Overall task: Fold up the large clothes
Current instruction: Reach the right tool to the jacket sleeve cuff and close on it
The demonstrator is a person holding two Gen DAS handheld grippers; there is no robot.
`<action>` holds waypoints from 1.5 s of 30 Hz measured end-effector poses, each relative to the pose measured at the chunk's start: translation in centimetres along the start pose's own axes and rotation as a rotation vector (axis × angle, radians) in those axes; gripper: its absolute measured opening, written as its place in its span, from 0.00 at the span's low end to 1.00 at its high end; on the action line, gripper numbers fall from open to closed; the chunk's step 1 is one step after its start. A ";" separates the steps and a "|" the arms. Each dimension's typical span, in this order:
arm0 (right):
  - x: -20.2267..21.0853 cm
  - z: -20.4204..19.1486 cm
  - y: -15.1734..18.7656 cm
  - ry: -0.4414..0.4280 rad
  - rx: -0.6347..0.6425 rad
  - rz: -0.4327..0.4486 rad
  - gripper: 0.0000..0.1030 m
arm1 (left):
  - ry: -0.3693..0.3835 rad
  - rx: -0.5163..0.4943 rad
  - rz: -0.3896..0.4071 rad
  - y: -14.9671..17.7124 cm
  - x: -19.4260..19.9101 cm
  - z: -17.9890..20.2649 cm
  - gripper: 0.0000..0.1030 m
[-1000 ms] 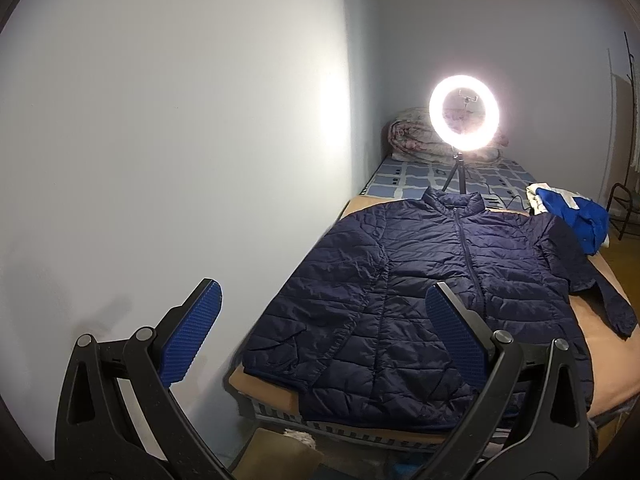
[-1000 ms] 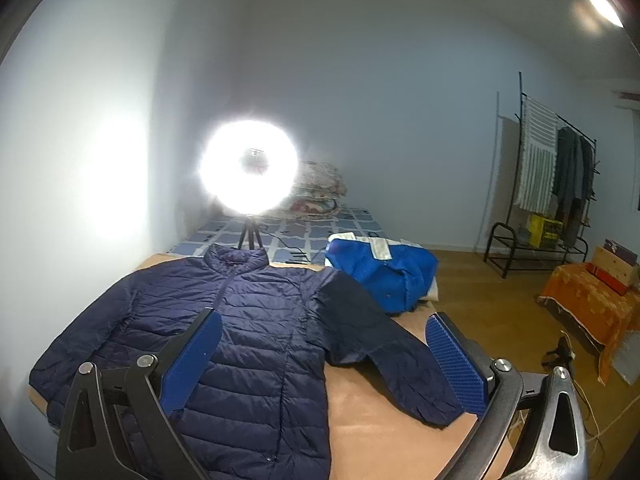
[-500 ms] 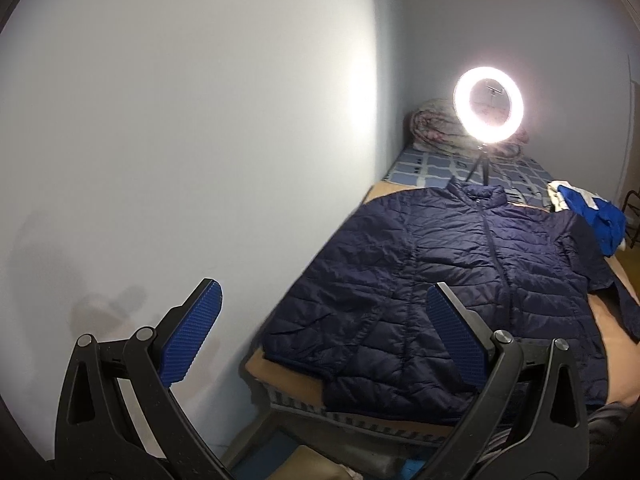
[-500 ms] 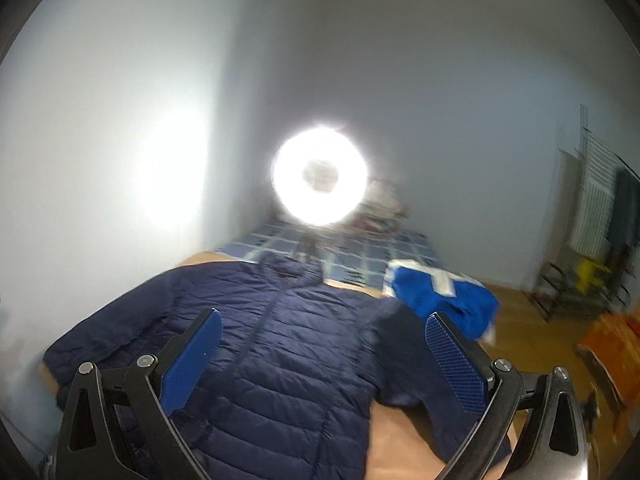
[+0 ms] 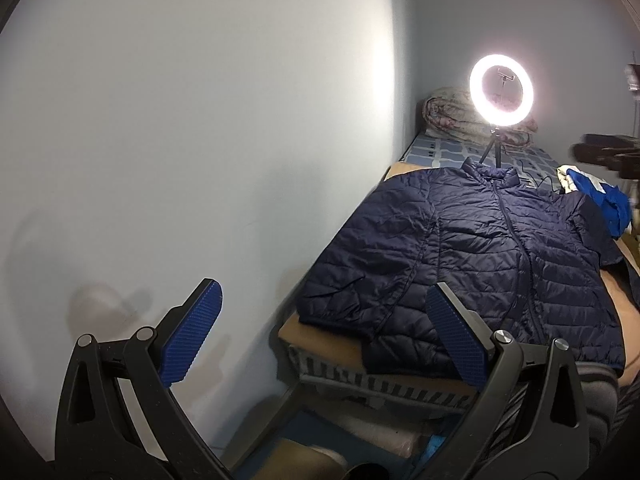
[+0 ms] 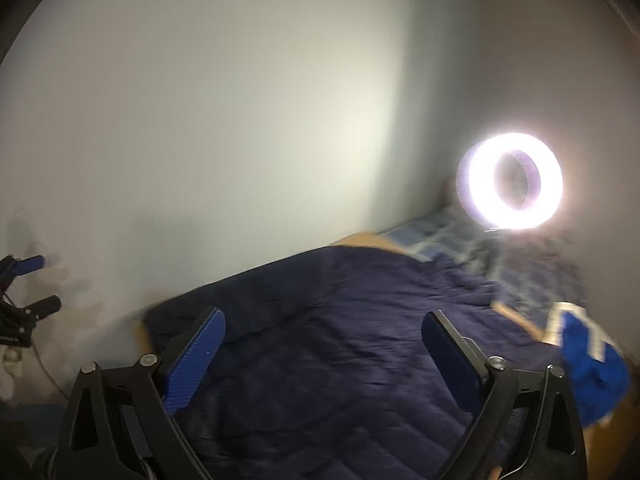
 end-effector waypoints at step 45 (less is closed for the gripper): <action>-25.3 -24.7 10.4 -0.575 0.327 -0.541 0.07 | 0.001 0.091 -0.121 3.9 -3.4 -3.7 0.99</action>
Point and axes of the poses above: each gripper's, at about its wrist camera, not at the fingertips, and x roughly against the way its jaws point, z to its right, y to its underside, the point moved 6 cm from there along -x, roughly the way its jaws point, and after that the axes turned 3 degrees about -z, right-handed, at the moved point
